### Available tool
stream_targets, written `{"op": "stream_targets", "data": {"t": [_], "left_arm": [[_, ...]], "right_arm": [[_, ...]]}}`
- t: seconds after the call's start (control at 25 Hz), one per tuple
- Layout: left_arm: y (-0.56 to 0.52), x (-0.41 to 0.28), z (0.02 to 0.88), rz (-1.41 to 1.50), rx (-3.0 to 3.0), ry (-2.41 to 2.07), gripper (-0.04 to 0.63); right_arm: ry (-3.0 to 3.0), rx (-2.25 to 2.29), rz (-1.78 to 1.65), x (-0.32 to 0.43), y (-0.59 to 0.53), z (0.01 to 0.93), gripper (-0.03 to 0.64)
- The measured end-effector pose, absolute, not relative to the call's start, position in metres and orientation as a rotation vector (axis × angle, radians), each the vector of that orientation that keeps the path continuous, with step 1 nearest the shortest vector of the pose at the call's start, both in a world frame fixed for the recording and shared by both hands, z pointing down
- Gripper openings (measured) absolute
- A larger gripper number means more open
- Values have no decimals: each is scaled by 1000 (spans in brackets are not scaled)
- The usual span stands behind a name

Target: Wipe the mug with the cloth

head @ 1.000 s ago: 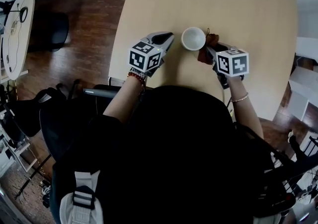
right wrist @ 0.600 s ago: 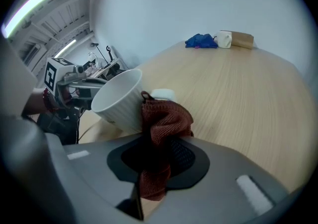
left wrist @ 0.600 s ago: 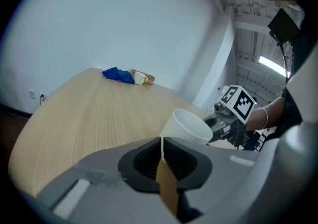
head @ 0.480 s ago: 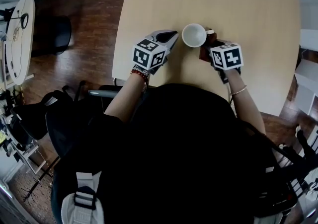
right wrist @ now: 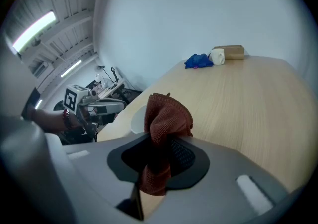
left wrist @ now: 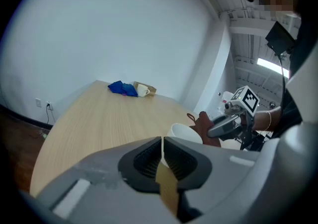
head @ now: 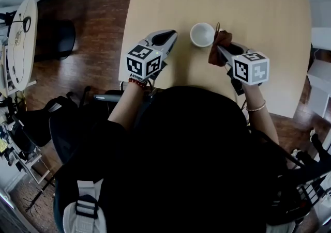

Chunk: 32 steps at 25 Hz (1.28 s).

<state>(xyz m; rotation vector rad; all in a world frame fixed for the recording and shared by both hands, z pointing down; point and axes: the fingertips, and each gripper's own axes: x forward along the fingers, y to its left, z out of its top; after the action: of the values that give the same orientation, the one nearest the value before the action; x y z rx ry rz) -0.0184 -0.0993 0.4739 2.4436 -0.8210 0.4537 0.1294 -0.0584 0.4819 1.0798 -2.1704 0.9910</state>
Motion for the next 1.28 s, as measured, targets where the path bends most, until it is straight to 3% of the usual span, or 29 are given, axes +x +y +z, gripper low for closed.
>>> {"op": "stream_targets", "data": {"t": [0.4,0.88,1.28], "left_arm": [[-96,-59,439,392,2491,-870,6],[-93,-51,442,391,2487,-846,6],[-100,-59,440,351,2471,-871,6]], "right_arm": [[-2082,1183,978,129,-65,509,80],[-1976,1168,911,141,-60,558,80],[-2172,1147,879,128,-50,497,80]]}}
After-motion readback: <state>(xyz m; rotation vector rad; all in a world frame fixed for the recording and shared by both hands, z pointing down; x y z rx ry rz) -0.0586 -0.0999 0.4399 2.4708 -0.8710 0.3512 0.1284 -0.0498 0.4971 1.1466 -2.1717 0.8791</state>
